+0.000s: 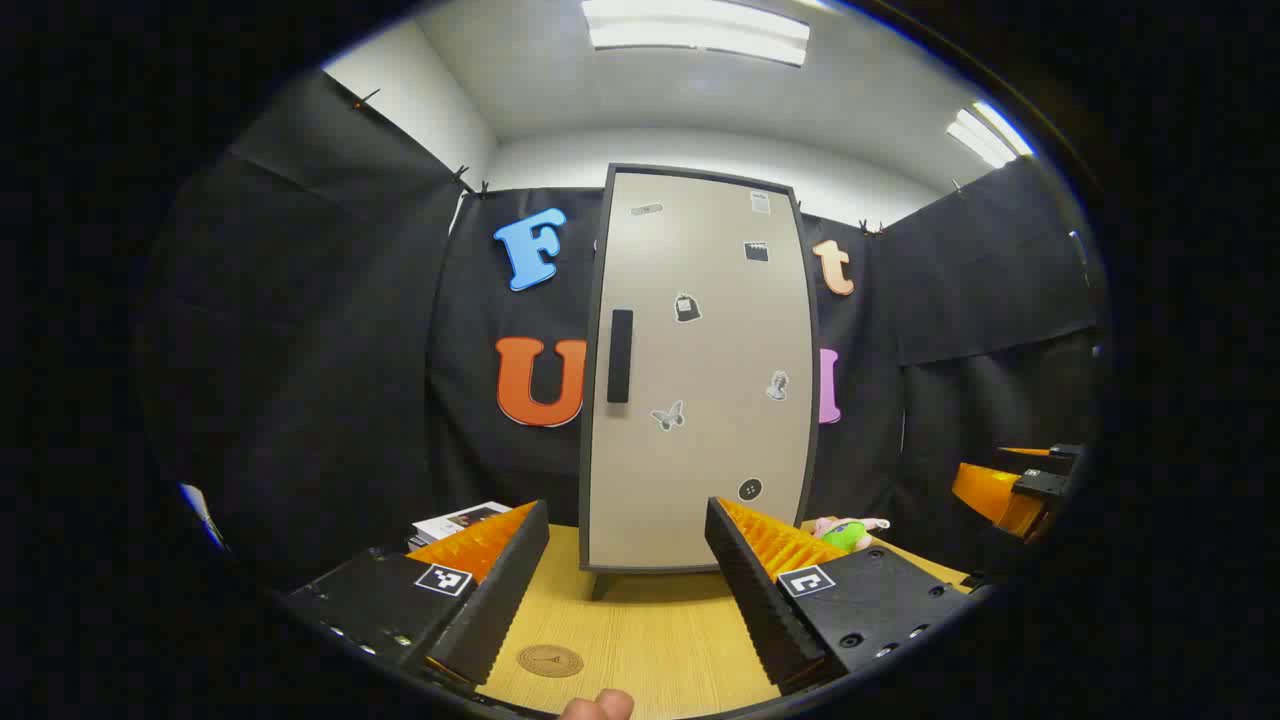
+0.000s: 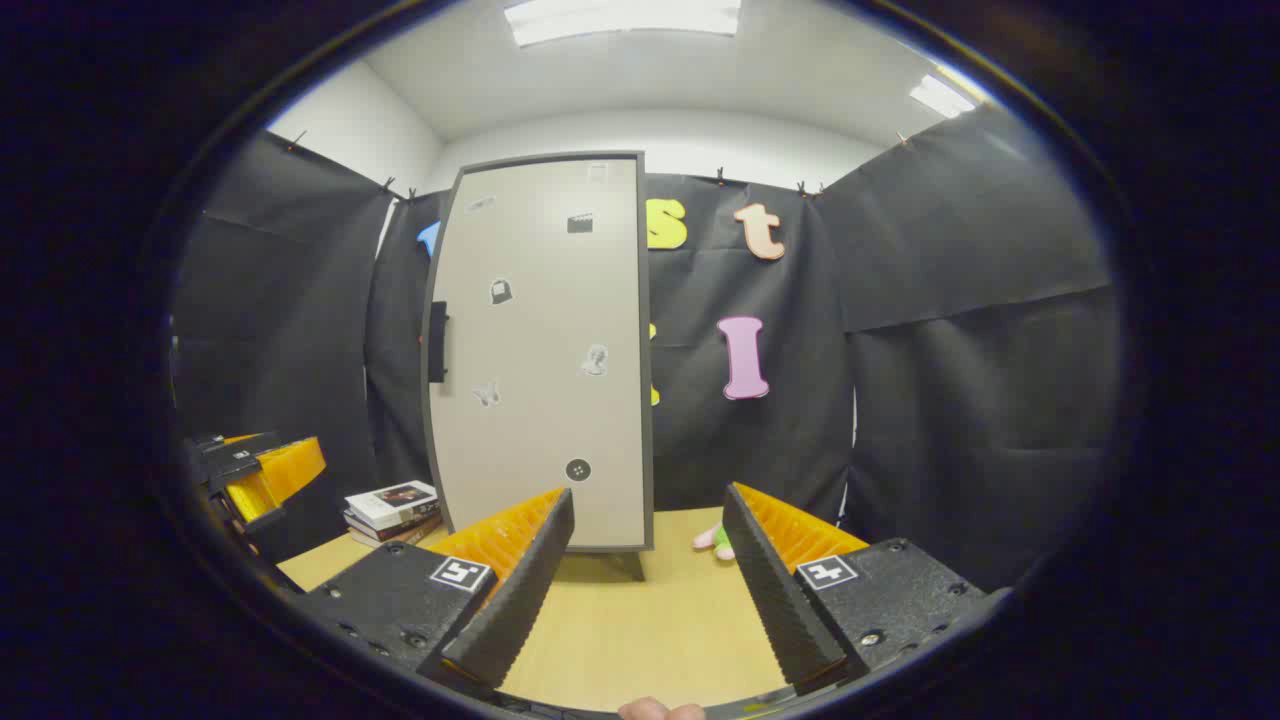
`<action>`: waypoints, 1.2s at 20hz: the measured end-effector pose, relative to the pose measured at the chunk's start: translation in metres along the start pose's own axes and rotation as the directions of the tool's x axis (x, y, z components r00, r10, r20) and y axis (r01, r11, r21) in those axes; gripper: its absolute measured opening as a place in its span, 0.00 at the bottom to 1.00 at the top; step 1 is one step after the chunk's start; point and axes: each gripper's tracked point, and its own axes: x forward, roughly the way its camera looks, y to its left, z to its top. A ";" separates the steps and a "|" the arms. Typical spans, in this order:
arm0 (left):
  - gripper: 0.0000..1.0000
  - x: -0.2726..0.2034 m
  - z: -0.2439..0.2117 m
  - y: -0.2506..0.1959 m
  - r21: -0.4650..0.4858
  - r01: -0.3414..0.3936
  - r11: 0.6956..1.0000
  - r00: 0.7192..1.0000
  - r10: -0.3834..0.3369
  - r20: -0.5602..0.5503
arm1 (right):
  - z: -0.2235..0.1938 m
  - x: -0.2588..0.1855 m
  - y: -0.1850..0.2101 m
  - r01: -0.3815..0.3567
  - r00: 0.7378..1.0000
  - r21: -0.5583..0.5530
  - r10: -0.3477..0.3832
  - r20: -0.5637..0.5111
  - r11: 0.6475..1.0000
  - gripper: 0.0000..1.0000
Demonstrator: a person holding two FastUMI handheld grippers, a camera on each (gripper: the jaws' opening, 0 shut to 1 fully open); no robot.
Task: Open the cabinet door with the right hand, grasp the bottle in the cabinet with the left hand and place it on the coaster, then close the cabinet door with the right hand.
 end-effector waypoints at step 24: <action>0.95 0.008 -0.003 -0.003 0.022 0.010 1.000 1.000 -0.010 -0.009 | 0.000 0.018 0.012 -0.044 0.999 -0.009 0.044 -0.007 0.999 0.96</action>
